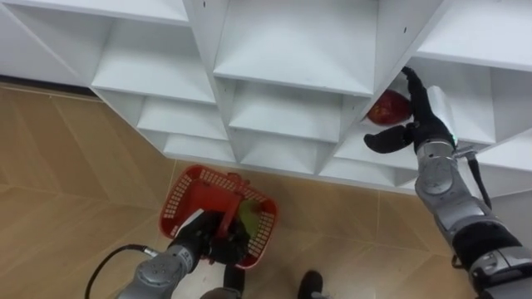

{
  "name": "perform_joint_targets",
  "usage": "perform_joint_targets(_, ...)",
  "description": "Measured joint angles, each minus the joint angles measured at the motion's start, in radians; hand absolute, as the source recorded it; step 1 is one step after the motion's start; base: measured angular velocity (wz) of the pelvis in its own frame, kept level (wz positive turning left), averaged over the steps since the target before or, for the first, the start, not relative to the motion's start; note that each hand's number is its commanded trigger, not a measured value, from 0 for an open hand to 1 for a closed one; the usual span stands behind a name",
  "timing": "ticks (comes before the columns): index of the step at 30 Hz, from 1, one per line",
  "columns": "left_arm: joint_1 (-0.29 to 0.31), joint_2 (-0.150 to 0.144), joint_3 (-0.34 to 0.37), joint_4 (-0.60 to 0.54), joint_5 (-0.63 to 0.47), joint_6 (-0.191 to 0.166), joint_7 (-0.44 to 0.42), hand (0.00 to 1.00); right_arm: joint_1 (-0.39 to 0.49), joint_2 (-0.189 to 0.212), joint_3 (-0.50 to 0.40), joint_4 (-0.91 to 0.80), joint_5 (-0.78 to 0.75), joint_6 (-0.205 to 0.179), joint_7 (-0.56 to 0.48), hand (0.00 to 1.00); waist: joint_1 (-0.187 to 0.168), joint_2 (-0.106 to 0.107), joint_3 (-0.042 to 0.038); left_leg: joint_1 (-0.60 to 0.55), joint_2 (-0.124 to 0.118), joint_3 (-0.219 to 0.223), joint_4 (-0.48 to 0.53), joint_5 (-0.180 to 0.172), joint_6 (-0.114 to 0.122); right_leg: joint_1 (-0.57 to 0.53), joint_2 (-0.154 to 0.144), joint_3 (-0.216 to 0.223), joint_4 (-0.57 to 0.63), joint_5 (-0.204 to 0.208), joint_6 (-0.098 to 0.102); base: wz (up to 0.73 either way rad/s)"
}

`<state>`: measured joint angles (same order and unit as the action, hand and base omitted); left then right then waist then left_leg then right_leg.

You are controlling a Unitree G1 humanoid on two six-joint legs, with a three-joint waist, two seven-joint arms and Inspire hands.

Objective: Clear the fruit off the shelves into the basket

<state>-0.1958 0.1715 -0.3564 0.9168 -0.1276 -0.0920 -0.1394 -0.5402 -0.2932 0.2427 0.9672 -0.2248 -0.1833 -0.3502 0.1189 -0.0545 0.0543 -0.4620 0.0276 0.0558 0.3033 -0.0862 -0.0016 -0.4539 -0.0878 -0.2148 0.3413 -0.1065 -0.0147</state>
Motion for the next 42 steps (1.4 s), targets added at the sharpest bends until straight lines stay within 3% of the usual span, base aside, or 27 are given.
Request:
perform_joint_targets(2, 0.000, -0.002, 0.000, 0.000, 0.000, 0.000, 0.000, 1.00, -0.004, 0.004, 0.000, 0.000, -0.015, 0.000, 0.003, 0.00, 0.002, 0.000, -0.0001, 0.001, 0.000, 0.000, 0.000, 0.000, 0.000, 0.000, 0.000, 0.001, 0.001, 0.000, 0.000, 0.00)
perform_joint_targets(3, 0.000, -0.002, -0.001, 0.000, -0.001, 0.000, 0.000, 1.00, -0.006, 0.010, 0.000, 0.000, -0.018, 0.000, 0.003, 0.05, 0.002, 0.000, -0.0001, 0.001, 0.000, 0.000, 0.000, 0.000, 0.000, 0.000, 0.000, 0.001, 0.001, 0.000, 0.000, 0.00)
perform_joint_targets(4, 0.000, -0.002, -0.001, 0.000, -0.001, 0.000, 0.000, 1.00, -0.008, 0.013, 0.000, 0.000, -0.018, 0.000, 0.003, 0.67, 0.002, 0.000, -0.0001, 0.001, 0.000, 0.000, 0.000, 0.000, 0.000, 0.000, 0.000, 0.001, 0.001, 0.000, 0.000, 0.00)
perform_joint_targets(5, 0.000, -0.003, -0.001, 0.000, -0.001, 0.000, 0.000, 1.00, -0.009, 0.019, 0.000, 0.000, -0.019, 0.000, 0.003, 1.00, 0.003, 0.000, -0.0001, 0.001, 0.000, 0.000, 0.000, 0.000, 0.000, 0.000, 0.000, 0.001, 0.002, 0.000, 0.000, 0.00)
perform_joint_targets(25, -0.004, -0.001, -0.001, -0.005, -0.001, 0.000, 0.028, 1.00, -0.009, 0.009, 0.010, 0.011, -0.019, 0.022, -0.010, 1.00, 0.002, 0.001, 0.0005, 0.002, 0.002, 0.000, -0.001, 0.000, -0.001, 0.003, 0.000, -0.004, -0.001, 0.000, -0.001, 0.00)
perform_joint_targets(42, -0.004, -0.002, 0.016, -0.007, -0.036, -0.001, 0.021, 1.00, 0.002, 0.024, 0.007, -0.029, -0.006, 0.031, 0.016, 1.00, -0.003, 0.000, 0.0009, 0.001, 0.004, 0.021, -0.009, 0.000, -0.001, -0.012, 0.003, 0.021, 0.001, 0.000, -0.001, -0.02)
